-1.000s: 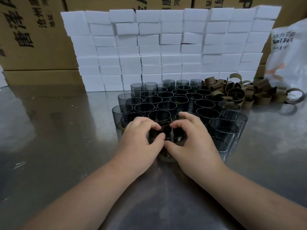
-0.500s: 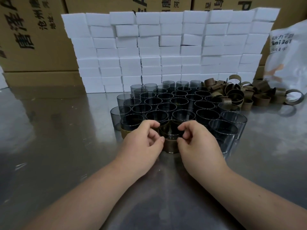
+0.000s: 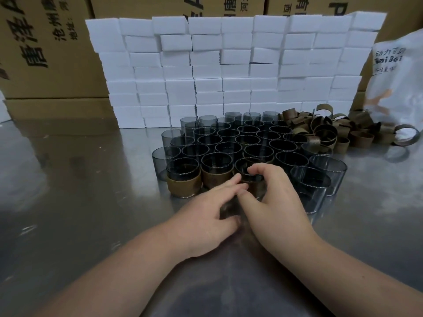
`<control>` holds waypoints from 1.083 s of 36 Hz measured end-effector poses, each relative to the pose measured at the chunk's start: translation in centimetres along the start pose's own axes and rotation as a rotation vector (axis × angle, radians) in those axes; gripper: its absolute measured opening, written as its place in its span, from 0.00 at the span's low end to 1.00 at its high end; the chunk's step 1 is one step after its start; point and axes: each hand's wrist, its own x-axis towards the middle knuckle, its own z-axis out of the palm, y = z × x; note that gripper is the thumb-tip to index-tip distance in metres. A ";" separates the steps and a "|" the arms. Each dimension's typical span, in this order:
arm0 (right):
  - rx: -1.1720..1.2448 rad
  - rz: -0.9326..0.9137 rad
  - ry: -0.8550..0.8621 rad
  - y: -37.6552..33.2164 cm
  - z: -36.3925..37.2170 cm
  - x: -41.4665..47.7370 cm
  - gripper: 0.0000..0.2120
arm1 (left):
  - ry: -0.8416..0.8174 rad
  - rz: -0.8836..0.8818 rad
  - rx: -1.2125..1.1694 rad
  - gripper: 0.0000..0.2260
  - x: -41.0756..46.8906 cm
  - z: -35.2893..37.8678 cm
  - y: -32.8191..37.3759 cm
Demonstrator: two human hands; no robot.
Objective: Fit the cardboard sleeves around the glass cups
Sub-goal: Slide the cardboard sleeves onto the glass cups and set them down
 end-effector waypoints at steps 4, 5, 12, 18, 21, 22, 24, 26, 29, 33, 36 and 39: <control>0.022 -0.075 0.019 -0.4 -0.1 -0.1 0.15 | 0.020 0.005 0.101 0.26 0.2 0.0 -0.2; 0.052 -0.075 0.032 -0.6 -0.4 0.1 0.14 | 0.019 0.009 0.124 0.26 0.2 0.0 -0.2; -0.014 -0.084 0.274 -2.1 -7.4 3.6 0.09 | -0.153 -0.037 0.279 0.29 0.1 -0.3 0.0; -0.636 0.063 -0.086 0.0 -10.2 3.0 0.08 | -0.252 -0.074 0.432 0.29 0.3 0.0 -0.2; -0.766 0.080 -0.217 2.0 -9.2 1.8 0.12 | -0.234 -0.100 0.463 0.30 0.4 0.1 -0.3; -0.795 0.079 -0.234 2.4 -8.9 1.5 0.14 | -0.232 -0.108 0.472 0.30 0.4 0.1 -0.3; -0.791 0.061 -0.241 3.1 -8.5 1.2 0.16 | -0.228 -0.127 0.488 0.31 0.5 0.2 -0.5; -0.767 0.036 -0.230 3.4 -8.2 1.1 0.15 | -0.216 -0.147 0.489 0.31 0.6 0.3 -0.6; -0.654 -0.017 -0.211 2.9 -8.2 1.1 0.07 | -0.140 -0.142 0.415 0.35 0.6 0.3 -0.5; -0.289 0.009 -0.252 1.4 -8.1 0.5 0.10 | -0.072 -0.078 0.266 0.47 0.3 0.1 0.5; 0.041 0.036 -0.318 -0.2 -7.5 -0.1 0.12 | -0.024 -0.028 0.168 0.49 0.0 0.1 1.1; 0.319 0.107 -0.272 -0.8 -7.0 0.3 0.13 | 0.023 0.020 0.120 0.48 -0.2 0.0 1.6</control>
